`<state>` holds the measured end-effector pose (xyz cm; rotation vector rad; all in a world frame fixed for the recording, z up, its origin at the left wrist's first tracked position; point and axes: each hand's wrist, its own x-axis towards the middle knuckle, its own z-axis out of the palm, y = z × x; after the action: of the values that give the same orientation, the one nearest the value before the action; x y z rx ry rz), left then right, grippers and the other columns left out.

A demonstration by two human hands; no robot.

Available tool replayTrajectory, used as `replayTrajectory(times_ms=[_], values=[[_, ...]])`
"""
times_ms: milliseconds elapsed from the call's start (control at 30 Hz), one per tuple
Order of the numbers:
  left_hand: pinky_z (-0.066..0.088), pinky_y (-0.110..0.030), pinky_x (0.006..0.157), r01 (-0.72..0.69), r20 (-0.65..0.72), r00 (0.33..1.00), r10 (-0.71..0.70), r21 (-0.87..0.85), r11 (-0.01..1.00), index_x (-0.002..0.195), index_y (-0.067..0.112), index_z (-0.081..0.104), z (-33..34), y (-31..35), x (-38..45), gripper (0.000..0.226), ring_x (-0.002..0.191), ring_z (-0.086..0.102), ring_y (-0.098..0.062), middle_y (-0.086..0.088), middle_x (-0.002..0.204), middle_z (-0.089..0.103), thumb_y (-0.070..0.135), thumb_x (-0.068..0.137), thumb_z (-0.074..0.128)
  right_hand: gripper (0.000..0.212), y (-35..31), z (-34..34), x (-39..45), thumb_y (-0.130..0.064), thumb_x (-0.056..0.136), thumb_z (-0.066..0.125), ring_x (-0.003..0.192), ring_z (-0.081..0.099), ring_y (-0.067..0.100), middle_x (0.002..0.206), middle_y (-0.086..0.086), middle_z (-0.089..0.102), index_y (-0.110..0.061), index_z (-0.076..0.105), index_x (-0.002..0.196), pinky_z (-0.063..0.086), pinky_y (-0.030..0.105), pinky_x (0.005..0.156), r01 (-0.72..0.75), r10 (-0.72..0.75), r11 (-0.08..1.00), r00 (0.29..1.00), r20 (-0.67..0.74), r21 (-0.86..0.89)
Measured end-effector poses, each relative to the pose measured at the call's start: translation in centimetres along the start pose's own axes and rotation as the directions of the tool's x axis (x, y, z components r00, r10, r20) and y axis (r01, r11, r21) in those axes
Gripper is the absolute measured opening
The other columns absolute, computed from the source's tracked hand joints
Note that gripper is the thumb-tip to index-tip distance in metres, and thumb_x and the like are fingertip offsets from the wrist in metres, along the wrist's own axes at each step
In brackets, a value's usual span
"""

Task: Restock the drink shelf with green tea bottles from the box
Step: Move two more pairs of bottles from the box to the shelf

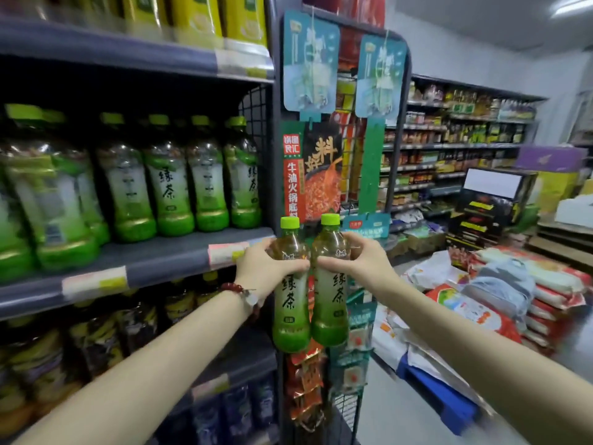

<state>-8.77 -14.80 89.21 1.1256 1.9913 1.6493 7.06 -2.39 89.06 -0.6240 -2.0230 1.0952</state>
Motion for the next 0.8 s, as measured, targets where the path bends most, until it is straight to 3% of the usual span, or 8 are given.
replayTrajectory(times_ms=[167,267,333,367,467,533,667,800], values=[[0.056,-0.034,0.082,-0.014,-0.078,0.997,0.019,0.062,0.998,0.099,0.025,0.069,-3.6,3.2,0.2,0.069,0.091,0.068,-0.013,0.009,0.092,0.073,0.049,0.036,0.084,0.096,-3.4,0.5,3.0,-0.064,0.049,0.082,0.101,0.063,0.006,0.116,-0.011,0.065,-0.024,0.053,0.131,0.052,0.03,0.089,0.111,-0.109,0.993,0.992,0.057,-0.044],[0.052,-0.019,0.064,-0.02,-0.113,0.993,0.029,0.081,0.997,0.084,0.035,0.067,-6.0,4.9,0.1,0.051,0.079,0.066,-0.002,0.016,0.082,0.071,0.046,0.038,0.086,0.095,-5.8,1.6,4.3,-0.061,0.051,0.083,0.084,0.061,-0.012,0.099,-0.027,0.059,-0.022,0.053,0.132,0.048,0.008,0.069,0.191,-0.189,0.982,0.979,0.075,-0.012],[0.051,-0.015,0.06,-0.026,-0.139,0.99,0.038,0.086,0.996,0.077,0.039,0.064,-7.5,5.9,0.0,0.043,0.075,0.065,0.004,0.019,0.08,0.071,0.041,0.042,0.088,0.096,-7.0,2.4,5.0,-0.061,0.05,0.084,0.092,0.065,-0.001,0.106,-0.017,0.064,-0.019,0.054,0.131,0.056,0.023,0.081,0.204,-0.205,0.979,0.975,0.088,0.013],[0.055,-0.021,0.069,-0.037,-0.141,0.989,0.049,0.086,0.996,0.091,0.034,0.067,-8.3,6.4,0.0,0.055,0.084,0.067,-0.001,0.014,0.095,0.072,0.04,0.042,0.089,0.097,-7.7,2.9,5.2,-0.061,0.051,0.083,0.099,0.064,0.006,0.112,-0.013,0.063,-0.018,0.052,0.132,0.054,0.03,0.089,0.212,-0.212,0.977,0.972,0.097,0.015],[0.048,-0.04,0.097,0.003,-0.2,0.98,0.016,0.094,0.996,0.136,0.012,0.042,-10.4,7.6,-0.1,0.11,0.112,0.057,-0.02,-0.006,0.13,0.057,0.041,0.041,0.089,0.076,-9.7,4.3,5.9,-0.055,0.057,0.084,0.091,0.06,-0.005,0.111,-0.017,0.058,-0.025,0.059,0.122,0.049,0.014,0.075,0.242,-0.243,0.97,0.964,0.104,0.022],[0.048,-0.039,0.094,0.001,-0.194,0.981,0.011,0.062,0.998,0.137,0.009,0.04,-11.9,8.3,-0.1,0.111,0.108,0.058,-0.018,-0.005,0.128,0.058,0.037,0.043,0.09,0.061,-11.2,5.2,6.4,-0.05,0.058,0.085,0.079,0.064,-0.01,0.099,-0.022,0.063,-0.032,0.061,0.111,0.05,0.01,0.064,0.261,-0.264,0.964,0.958,0.109,0.042],[0.055,-0.043,0.087,-0.041,-0.197,0.979,0.054,0.071,0.997,0.131,0.011,0.05,-15.1,10.4,0.0,0.121,0.097,0.067,-0.019,-0.006,0.113,0.068,0.046,0.022,0.091,0.084,-14.1,6.8,8.1,-0.054,0.051,0.086,0.101,0.068,0.016,0.11,-0.004,0.071,-0.017,0.06,0.123,0.055,0.036,0.089,0.268,-0.277,0.96,0.954,0.117,0.087],[0.053,-0.041,0.091,-0.128,-0.321,0.924,0.207,0.252,0.959,0.133,0.016,0.047,-17.6,12.0,0.2,0.121,0.102,0.063,-0.013,0.001,0.115,0.065,0.055,0.026,0.087,0.083,-16.5,8.4,9.0,-0.051,0.052,0.086,0.099,0.069,0.019,0.108,0.001,0.072,-0.019,0.06,0.123,0.055,0.043,0.09,0.314,-0.327,0.936,0.943,0.066,0.158]])
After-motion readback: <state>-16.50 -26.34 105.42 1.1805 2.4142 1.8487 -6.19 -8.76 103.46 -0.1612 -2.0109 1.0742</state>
